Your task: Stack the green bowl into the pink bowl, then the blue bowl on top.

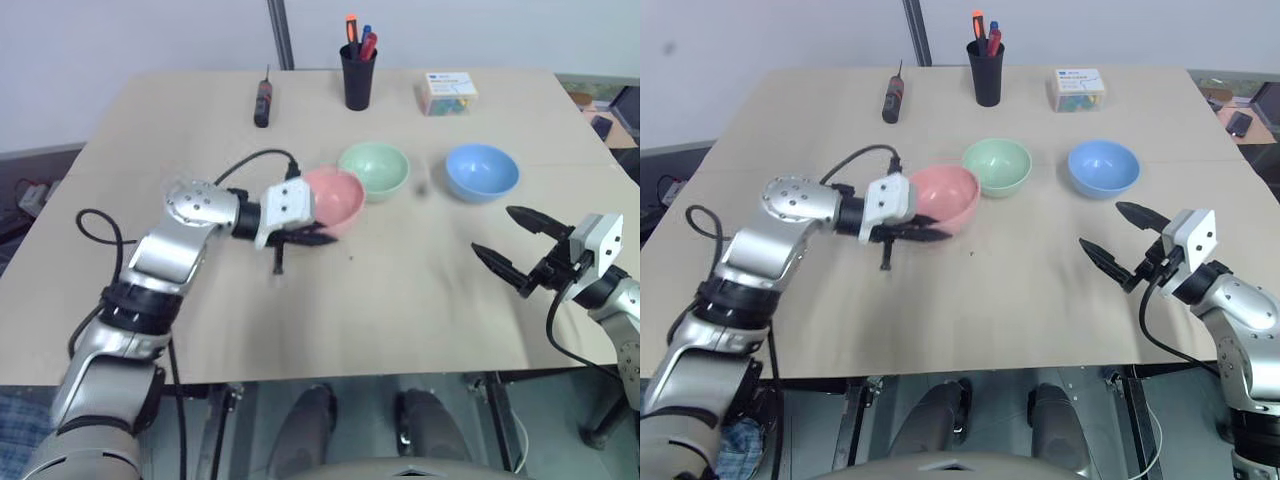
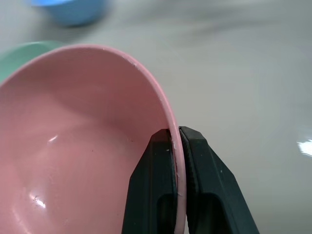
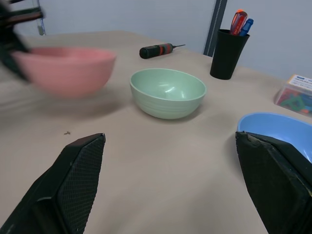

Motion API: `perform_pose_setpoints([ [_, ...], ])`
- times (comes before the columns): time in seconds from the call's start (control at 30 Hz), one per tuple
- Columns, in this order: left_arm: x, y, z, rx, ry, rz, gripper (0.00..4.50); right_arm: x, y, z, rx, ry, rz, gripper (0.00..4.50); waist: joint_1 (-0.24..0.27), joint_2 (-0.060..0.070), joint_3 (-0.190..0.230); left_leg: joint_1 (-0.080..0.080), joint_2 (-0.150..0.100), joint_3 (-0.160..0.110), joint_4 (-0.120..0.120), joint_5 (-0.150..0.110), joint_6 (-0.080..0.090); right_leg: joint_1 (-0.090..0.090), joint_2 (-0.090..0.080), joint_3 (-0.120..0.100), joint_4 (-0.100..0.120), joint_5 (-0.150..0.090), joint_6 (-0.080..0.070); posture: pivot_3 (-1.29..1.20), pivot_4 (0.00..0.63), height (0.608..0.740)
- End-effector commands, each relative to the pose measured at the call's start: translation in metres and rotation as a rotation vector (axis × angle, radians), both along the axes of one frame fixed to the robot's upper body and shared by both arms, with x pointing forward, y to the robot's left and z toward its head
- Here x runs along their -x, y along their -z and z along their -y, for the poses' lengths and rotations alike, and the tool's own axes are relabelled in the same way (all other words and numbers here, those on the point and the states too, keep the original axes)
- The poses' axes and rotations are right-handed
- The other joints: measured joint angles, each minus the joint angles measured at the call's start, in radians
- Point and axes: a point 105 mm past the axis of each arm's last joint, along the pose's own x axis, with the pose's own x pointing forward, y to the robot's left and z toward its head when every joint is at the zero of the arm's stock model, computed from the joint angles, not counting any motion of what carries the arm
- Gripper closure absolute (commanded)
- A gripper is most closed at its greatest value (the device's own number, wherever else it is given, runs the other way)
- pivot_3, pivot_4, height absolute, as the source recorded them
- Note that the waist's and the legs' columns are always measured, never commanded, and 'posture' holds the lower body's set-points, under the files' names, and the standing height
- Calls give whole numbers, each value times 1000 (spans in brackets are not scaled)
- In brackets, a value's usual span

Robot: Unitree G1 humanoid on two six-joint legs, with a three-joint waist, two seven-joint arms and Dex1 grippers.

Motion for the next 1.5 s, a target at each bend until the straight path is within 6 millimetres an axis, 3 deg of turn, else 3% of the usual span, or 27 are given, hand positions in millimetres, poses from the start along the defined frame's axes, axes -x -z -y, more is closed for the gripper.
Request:
perform_pose_setpoints([
  [0.03,9,6,27,-13,116,36,4462,-1,-10,-1,5,-4,50,0,4,0,0,0,0,0,1,0,0,1,0,0,0,0,0,0,150,740],
  [0.2,3,35,73,-65,211,145,4462,-3,-10,-1,3,-6,51,0,8,0,0,-1,-2,-1,7,-1,1,4,0,0,-1,1,2,0,150,740],
  [0.33,15,36,103,-10,280,100,4462,-3,-9,-2,4,-6,51,0,2,0,0,0,-2,-2,7,-1,2,4,1,0,0,1,2,0,150,740],
  [0.43,22,34,107,-1,317,79,4462,-3,-10,-2,4,-6,57,0,0,0,0,0,-2,-2,7,-1,2,4,1,0,0,1,2,0,150,740],
  [0.5,23,35,102,-26,334,78,4462,-4,-11,-1,7,-3,60,0,-3,0,0,0,-1,-2,7,-1,2,4,1,0,0,1,2,0,150,740],
  [0.63,20,35,93,-42,317,69,3102,-5,-11,1,10,1,62,0,-1,0,0,0,-1,-2,7,-1,2,4,1,0,0,1,2,0,150,740],
  [0.83,8,31,83,-46,256,112,1504,-6,-11,0,11,-3,61,0,0,0,0,0,-1,-2,7,-1,2,4,1,0,0,1,2,0,150,740],
  [0.93,3,15,81,23,231,126,323,-9,-11,-1,13,-15,58,0,0,0,0,0,-1,-2,7,-1,2,4,1,0,0,1,2,0,150,740],
  [0.97,1,11,81,41,225,135,130,-9,-11,-2,14,-18,57,0,-1,0,0,0,-1,-2,7,-1,2,4,1,0,0,1,2,0,150,740],
  [1.13,-9,-22,66,224,147,108,48,-17,-16,-6,28,-51,66,0,-3,0,0,0,-1,-2,7,-1,2,4,1,0,0,1,2,0,150,740],
  [1.27,-20,-53,43,479,18,97,48,-26,-21,-13,59,-87,63,0,-4,0,0,0,-1,-2,7,-1,2,4,1,0,0,1,2,0,150,740],
  [1.37,-28,-57,16,585,-126,103,48,-37,-26,-23,105,-120,63,0,-8,1,0,1,-1,-1,7,-1,2,4,1,1,0,1,2,0,150,740],
  [1.5,-24,-53,-7,651,-242,56,48,-53,-32,-38,163,-153,76,0,-17,1,1,0,0,-1,7,-1,2,3,1,1,1,1,2,0,150,740],
])
